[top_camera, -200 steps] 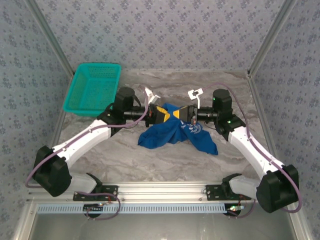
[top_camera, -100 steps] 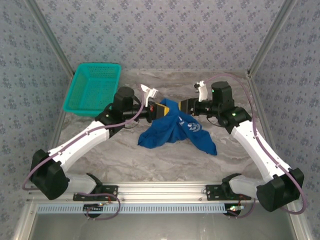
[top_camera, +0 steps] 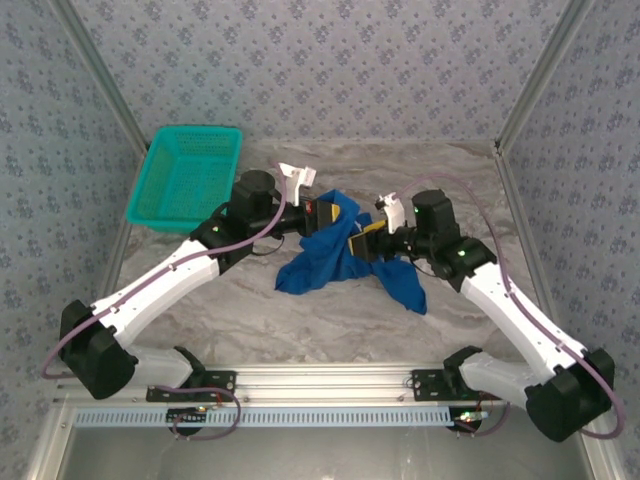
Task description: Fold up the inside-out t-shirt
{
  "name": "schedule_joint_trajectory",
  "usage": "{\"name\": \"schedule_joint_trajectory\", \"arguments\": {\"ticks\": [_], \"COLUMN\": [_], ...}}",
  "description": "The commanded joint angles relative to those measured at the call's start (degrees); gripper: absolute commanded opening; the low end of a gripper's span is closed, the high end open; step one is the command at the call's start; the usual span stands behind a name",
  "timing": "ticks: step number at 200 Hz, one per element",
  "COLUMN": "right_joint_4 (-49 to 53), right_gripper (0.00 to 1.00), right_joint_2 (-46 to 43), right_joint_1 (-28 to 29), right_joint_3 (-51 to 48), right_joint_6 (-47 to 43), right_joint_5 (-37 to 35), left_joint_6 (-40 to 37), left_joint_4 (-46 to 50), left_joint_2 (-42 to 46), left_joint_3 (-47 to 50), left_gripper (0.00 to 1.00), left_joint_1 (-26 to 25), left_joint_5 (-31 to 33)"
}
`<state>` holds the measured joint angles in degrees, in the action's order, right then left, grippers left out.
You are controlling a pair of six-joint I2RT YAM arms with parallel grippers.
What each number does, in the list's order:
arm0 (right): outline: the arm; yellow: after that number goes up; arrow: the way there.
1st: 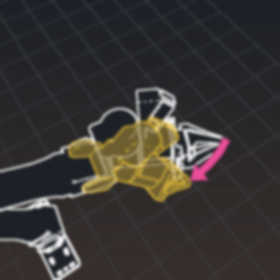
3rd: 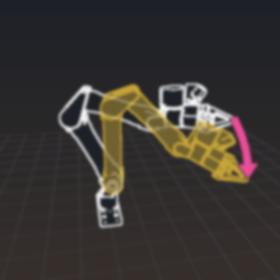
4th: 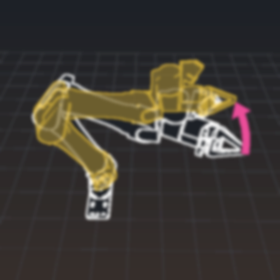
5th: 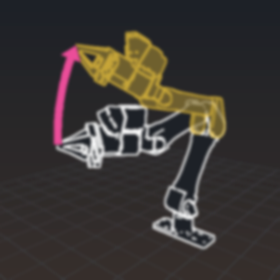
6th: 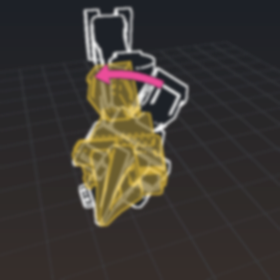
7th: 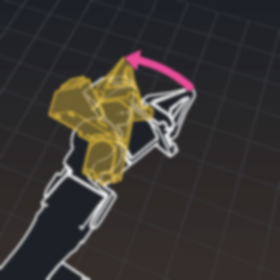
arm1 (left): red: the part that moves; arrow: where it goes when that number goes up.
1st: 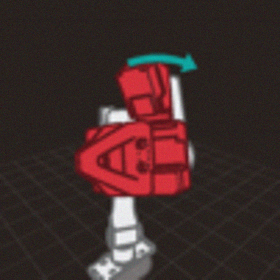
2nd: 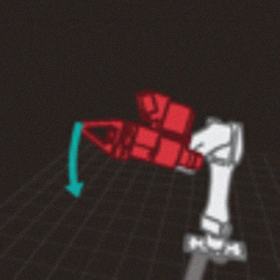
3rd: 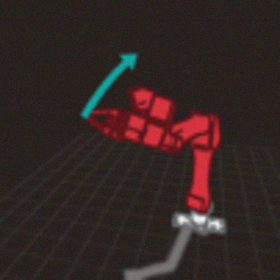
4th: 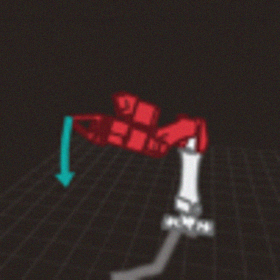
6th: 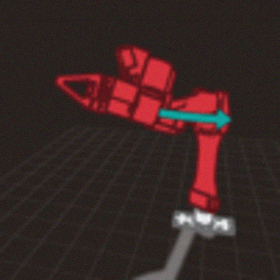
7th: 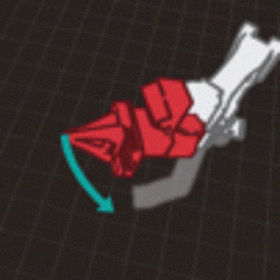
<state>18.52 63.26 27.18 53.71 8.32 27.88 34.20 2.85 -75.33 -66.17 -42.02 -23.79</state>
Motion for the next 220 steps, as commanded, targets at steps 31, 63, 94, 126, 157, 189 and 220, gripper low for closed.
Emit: {"name": "schedule_joint_trajectory", "arguments": {"ticks": [31, 63, 94, 126, 157, 189, 220], "right_joint_4": [3.9, 11.82, 15.47, 15.17, 21.96, 18.22, 8.1], "right_gripper": [0.0, 0.0, 0.0, 0.0, 0.22, 0.56, 0.8], "right_joint_2": [4.42, 3.8, 4.75, 6.41, 9.41, 0.37, -5.14], "right_joint_1": [-0.27, -1.65, -2.61, -3.68, -3.47, 0.31, 2.4], "right_joint_3": [3.21, 4.62, 6.7, 8.09, 13.82, 12.89, 9.42], "right_joint_6": [-2.35, 1.38, 1.27, 0.47, -0.79, -8.39, -14.98], "right_joint_5": [-18.16, -32.85, -36.8, -33.31, -37.59, -29.03, -4.55], "left_joint_6": [-0.92, -5.69, -8.43, -4.69, -0.35, -2.51, -4.59], "left_joint_4": [1.63, 8.81, 13.64, 8.53, 2.36, 5.56, 5.68], "left_joint_2": [3.13, 4.14, 4.4, 3.79, 2.87, 1.66, 0.81], "left_joint_3": [-2.68, -4.94, -5.91, -3.8, -3.21, -5.61, -6.4], "left_gripper": [0.0, 0.0, 0.0, 0.0, 0.0, 0.0, 0.0], "left_joint_1": [0.39, 0.54, 0.87, 1.3, 1.28, 0.65, -0.22], "left_joint_5": [-0.09, 2.97, 4.87, 2.02, -1.22, 0.27, -1.46]}}
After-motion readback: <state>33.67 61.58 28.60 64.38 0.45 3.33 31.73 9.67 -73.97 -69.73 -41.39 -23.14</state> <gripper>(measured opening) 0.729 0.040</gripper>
